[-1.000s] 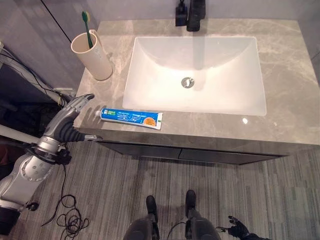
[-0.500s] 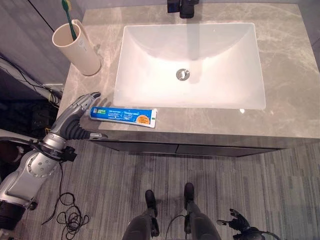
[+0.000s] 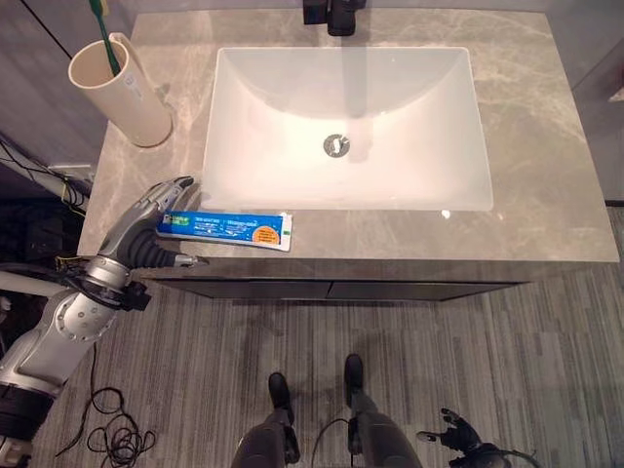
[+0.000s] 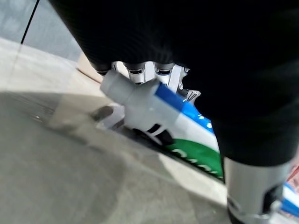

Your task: Put brush and paste in cup on sink, flatten towel.

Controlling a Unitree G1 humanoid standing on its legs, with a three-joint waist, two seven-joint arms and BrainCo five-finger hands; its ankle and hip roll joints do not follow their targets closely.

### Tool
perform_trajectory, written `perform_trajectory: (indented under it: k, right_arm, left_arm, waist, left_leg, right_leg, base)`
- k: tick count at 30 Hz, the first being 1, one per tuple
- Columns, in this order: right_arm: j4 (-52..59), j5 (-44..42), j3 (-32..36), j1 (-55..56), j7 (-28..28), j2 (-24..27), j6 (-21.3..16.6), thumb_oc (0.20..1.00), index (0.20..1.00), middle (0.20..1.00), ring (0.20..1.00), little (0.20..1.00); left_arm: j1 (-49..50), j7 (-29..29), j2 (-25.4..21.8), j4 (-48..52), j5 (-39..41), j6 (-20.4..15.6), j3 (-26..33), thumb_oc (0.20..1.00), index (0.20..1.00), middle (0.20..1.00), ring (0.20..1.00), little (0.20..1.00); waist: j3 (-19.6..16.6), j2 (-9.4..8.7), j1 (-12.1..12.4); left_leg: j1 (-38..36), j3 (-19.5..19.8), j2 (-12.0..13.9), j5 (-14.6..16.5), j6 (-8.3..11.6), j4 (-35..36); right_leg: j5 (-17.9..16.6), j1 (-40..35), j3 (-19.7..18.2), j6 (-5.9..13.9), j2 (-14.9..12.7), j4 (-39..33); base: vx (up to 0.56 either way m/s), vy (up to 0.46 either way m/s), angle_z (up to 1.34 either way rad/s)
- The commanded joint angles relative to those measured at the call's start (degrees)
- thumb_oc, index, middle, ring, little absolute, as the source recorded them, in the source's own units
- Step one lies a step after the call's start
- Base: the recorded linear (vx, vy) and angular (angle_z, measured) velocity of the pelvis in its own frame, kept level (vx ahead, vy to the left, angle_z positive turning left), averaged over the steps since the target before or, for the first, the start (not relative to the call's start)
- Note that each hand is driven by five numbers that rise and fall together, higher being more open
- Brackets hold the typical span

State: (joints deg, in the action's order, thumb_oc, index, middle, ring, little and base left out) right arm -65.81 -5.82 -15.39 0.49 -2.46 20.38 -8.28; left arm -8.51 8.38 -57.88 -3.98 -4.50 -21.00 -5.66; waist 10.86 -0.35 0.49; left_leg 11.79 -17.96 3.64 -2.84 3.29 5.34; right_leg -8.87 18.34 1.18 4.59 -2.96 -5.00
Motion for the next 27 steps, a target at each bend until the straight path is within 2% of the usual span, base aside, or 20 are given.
perform_trajectory:
  k: [1,11,14,16,27]
  right_arm:
    - [0.0,1.0,-1.8,-0.3,-0.9,-1.2,-0.1,1.0,1.0,1.0,1.0,1.0]
    - [2.0,1.3,-2.3,-0.4,-1.0,-0.7,-0.3,1.0,1.0,1.0,1.0,1.0]
    - [2.0,1.3,-2.3,-0.6,-1.2,-0.6,-0.3,1.0,1.0,1.0,1.0,1.0]
    - [1.9,1.3,-2.3,-0.6,-1.3,-0.6,-0.3,1.0,1.0,1.0,1.0,1.0]
    - [1.6,1.3,-2.0,-0.3,-1.5,-0.5,-0.5,1.0,1.0,1.0,1.0,1.0]
  left_arm:
    - [-2.5,0.9,0.1,-0.5,0.5,-1.1,-1.0,1.0,1.0,1.0,1.0,1.0]
    - [-1.4,0.2,1.2,-1.1,0.6,-0.8,-1.8,1.0,1.0,1.0,1.0,1.0]
    - [-1.5,0.4,1.4,-1.7,0.3,-0.8,-2.2,0.884,0.884,0.884,0.884,0.884]
    - [-1.4,0.3,1.4,-1.8,0.1,-0.8,-2.4,0.849,0.849,0.849,0.849,0.849]
    - [-0.7,0.1,0.8,-1.8,-1.5,-0.8,-2.8,0.762,0.762,0.762,0.762,0.762]
  waist:
    - [-0.6,-1.33,-0.2]
    - [-0.8,-1.28,-0.1]
    - [-0.8,-1.27,0.0]
    - [-0.8,-1.31,0.1]
    - [-0.9,-1.44,0.1]
  left_leg:
    - [1.8,4.8,1.3,-1.6,2.71,-0.3]
    - [2.0,4.8,1.5,-1.7,2.65,-0.3]
    - [2.1,4.9,1.6,-1.7,2.73,-0.3]
    - [2.0,4.9,1.7,-1.7,2.75,-0.3]
    - [1.7,4.6,2.1,-1.6,2.84,-0.3]
  right_leg:
    - [-1.7,-0.8,-2.7,4.79,-3.9,0.0]
    - [-1.6,-0.4,-2.9,4.64,-3.8,0.0]
    - [-1.5,-0.3,-2.8,4.6,-3.7,0.0]
    - [-1.4,-0.4,-2.8,4.6,-3.6,0.0]
    - [-1.4,-0.4,-3.2,4.54,-3.3,0.0]
  base:
    - [0.01,0.005,-0.03]
    - [0.0,0.0,0.0]
    - [0.0,0.0,0.0]
    - [0.0,0.0,0.0]
    - [0.0,0.0,0.0]
